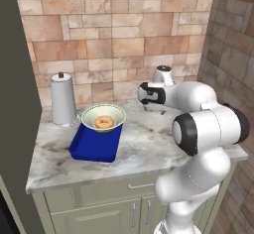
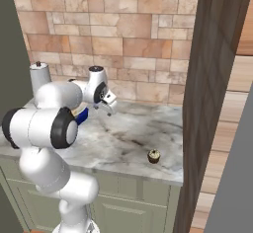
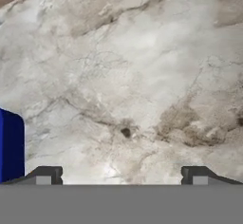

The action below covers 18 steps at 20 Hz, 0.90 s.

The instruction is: Place the bowl with donut and the cupcake onto the tray.

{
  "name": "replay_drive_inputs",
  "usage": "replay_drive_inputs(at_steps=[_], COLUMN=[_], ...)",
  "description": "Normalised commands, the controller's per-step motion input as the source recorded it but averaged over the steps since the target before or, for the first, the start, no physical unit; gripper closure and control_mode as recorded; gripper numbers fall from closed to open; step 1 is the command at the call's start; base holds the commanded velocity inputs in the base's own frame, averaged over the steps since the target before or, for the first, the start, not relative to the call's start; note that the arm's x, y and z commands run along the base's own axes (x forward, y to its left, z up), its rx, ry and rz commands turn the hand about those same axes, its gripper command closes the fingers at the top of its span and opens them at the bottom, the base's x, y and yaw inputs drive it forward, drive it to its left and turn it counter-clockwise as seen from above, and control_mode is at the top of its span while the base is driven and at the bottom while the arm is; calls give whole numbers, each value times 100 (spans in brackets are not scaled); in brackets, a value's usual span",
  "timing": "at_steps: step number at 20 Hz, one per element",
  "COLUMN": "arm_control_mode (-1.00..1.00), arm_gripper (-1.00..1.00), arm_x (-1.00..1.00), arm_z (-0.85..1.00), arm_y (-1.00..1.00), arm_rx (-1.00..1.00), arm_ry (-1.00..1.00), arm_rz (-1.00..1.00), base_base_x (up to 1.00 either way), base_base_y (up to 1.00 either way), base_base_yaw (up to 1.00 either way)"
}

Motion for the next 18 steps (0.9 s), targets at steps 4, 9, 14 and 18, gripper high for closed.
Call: replay_drive_inputs(at_steps=[4, 9, 14, 18], arm_control_mode=[-100, -100, -100, -100], arm_gripper=[-100, -100, -100, -100], arm_x=[-64, -51, -26, -18], arm_z=[-9, -5, -2, 0], arm_y=[-50, -75, -98, -88], arm_rx=[-15, -11, -6, -1], arm_ry=[26, 26, 18, 20], arm_rz=[-1, -1, -5, -10], base_base_x=[0, 0, 0, 0], base_base_y=[0, 0, 0, 0], base_base_yaw=[0, 0, 0, 0])
